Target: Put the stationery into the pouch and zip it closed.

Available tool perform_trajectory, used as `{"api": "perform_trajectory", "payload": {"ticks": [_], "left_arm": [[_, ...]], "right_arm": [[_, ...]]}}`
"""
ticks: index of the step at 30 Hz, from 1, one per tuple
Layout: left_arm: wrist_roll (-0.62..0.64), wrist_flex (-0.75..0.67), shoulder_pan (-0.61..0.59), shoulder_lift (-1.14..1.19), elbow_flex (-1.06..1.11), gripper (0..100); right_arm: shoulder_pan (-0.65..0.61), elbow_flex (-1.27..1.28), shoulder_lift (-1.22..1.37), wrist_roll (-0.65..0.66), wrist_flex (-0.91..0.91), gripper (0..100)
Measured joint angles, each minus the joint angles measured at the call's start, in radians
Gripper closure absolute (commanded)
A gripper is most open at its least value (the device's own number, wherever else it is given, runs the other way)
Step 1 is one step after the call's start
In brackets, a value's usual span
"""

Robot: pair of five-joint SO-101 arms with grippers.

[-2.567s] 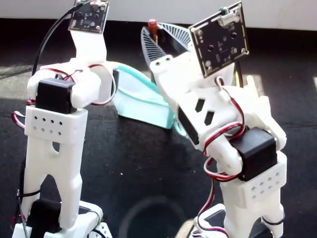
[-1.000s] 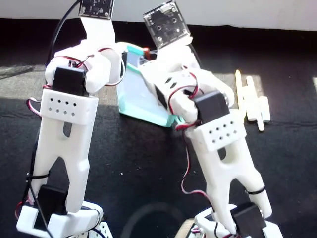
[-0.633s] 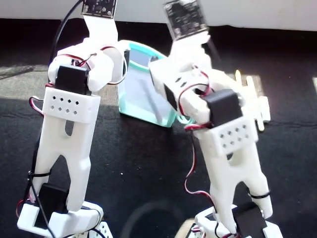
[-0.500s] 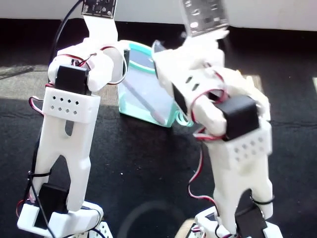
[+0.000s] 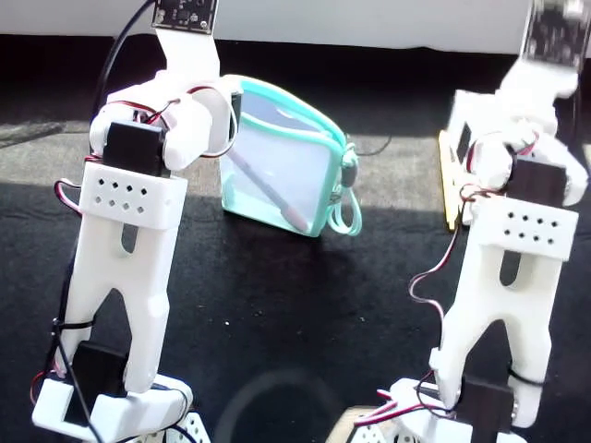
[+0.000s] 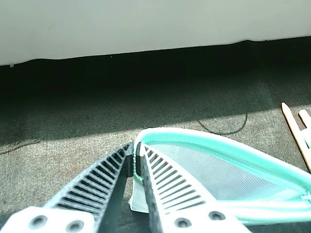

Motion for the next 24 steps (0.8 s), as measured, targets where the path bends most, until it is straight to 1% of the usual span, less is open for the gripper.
{"api": "perform_trajectory", "payload": {"ticks": [2, 4, 7, 9, 11, 13, 19, 24], "left_arm": [[0.0, 0.0, 0.0, 0.0, 0.002, 99], [0.0, 0.0, 0.0, 0.0, 0.002, 99], [0.0, 0.0, 0.0, 0.0, 0.002, 99], [0.0, 0.0, 0.0, 0.0, 0.002, 99], [-0.009, 0.0, 0.0, 0.0, 0.002, 99], [-0.044, 0.0, 0.0, 0.0, 0.002, 99], [-0.068, 0.0, 0.0, 0.0, 0.002, 99], [-0.068, 0.0, 0.0, 0.0, 0.002, 99]], "right_arm": [[0.014, 0.14, 0.031, 0.0, -0.123, 80.7], [0.012, 0.19, 0.091, 0.0, -0.195, 80.7], [0.012, 0.17, 0.226, 0.0, -0.244, 80.7], [0.015, 0.103, 0.351, 0.015, -0.249, 80.7], [0.02, -0.012, 0.483, 0.029, -0.241, 80.7], [0.021, -0.169, 0.615, 0.035, -0.193, 80.7], [0.021, -0.749, 1.023, 0.037, -0.021, 81.0], [0.018, -1.192, 1.343, 0.041, 0.094, 88.9]]}}
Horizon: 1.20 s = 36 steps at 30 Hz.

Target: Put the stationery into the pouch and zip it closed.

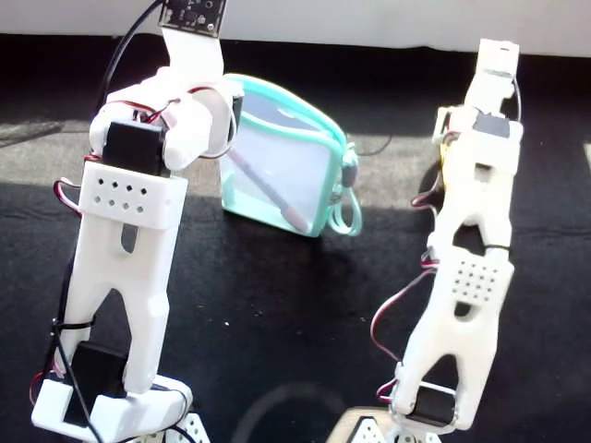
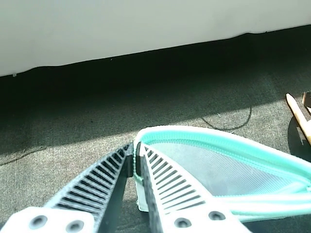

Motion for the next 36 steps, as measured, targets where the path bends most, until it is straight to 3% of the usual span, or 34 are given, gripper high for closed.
{"api": "perform_trajectory", "payload": {"ticks": [6, 14, 17, 21, 36], "left_arm": [[0.0, 0.0, 0.0, 0.0, 0.0, 99], [0.0, 0.0, 0.0, 0.0, 0.0, 99], [0.0, 0.0, 0.0, 0.0, 0.0, 99], [0.0, 0.0, 0.0, 0.0, 0.0, 99], [0.0, 0.0, 0.0, 0.0, 0.0, 99]], "right_arm": [[-0.038, -0.311, 0.239, 0.15, 0.089, 89.3], [-0.057, -0.342, 0.287, 0.184, 0.098, 90.0], [-0.057, -0.342, 0.287, 0.184, 0.098, 98.7], [-0.054, -0.342, 0.29, 0.201, 0.127, 99.4], [-0.052, -0.529, 0.224, 0.255, 0.522, 99.3]]}}
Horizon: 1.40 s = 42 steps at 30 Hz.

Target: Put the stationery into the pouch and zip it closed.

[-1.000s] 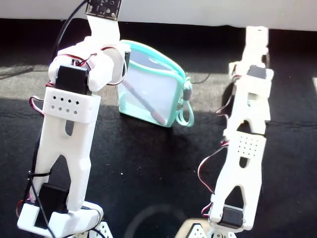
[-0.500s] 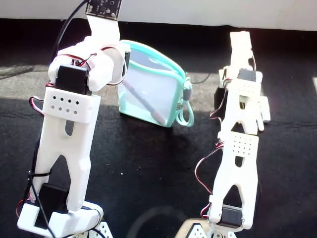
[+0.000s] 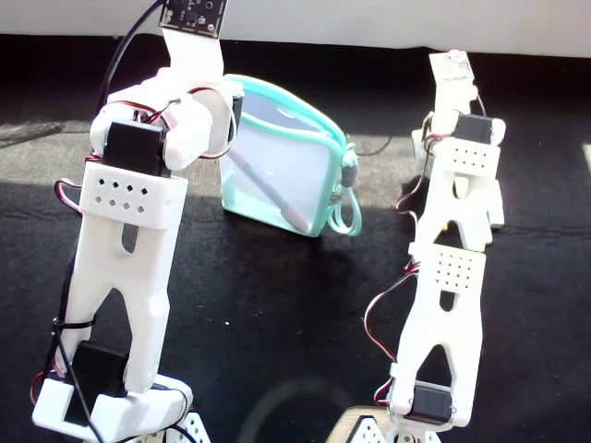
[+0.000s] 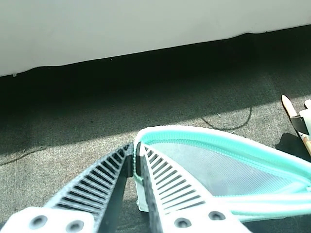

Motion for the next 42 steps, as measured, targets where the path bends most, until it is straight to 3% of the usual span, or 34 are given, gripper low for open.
{"api": "perform_trajectory", "payload": {"ticks": [7, 11, 18, 32, 36, 42], "left_arm": [[0.0, 0.0, 0.0, 0.0, 0.0, 99], [0.0, 0.0, 0.0, 0.0, 0.0, 99], [0.0, 0.0, 0.0, 0.0, 0.0, 99], [0.0, 0.0, 0.0, 0.0, 0.0, 99], [0.0, 0.0, 0.0, 0.0, 0.0, 99], [0.0, 0.0, 0.0, 0.0, 0.0, 99]], "right_arm": [[-0.005, -0.003, -0.046, 0.0, 0.147, 99.2], [-0.003, -0.003, -0.054, 0.0, 0.132, 98.1], [-0.003, -0.008, -0.018, 0.0, -0.046, 74.1], [-0.003, -0.009, 0.189, 0.003, -0.288, 81.3], [-0.003, -0.025, 0.21, 0.003, -0.301, 99.8], [0.003, -0.032, 0.206, 0.005, -0.29, 99.2]]}}
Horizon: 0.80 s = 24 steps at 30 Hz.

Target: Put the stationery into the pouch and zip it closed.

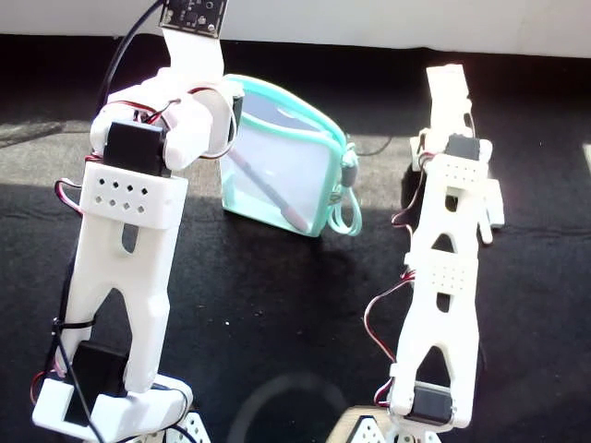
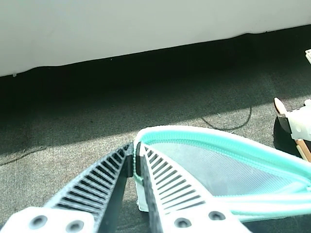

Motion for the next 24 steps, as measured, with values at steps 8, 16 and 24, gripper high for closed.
{"api": "perform_trajectory", "payload": {"ticks": [8, 16, 24], "left_arm": [[0.0, 0.0, 0.0, 0.0, 0.0, 99], [0.0, 0.0, 0.0, 0.0, 0.0, 99], [0.0, 0.0, 0.0, 0.0, 0.0, 99]], "right_arm": [[-0.014, 0.008, -0.121, 0.0, 0.187, 99.2], [-0.069, 0.008, -0.322, 0.0, 0.428, 99.2], [-0.078, 0.008, -0.526, 0.0, 0.463, 99.2]]}}
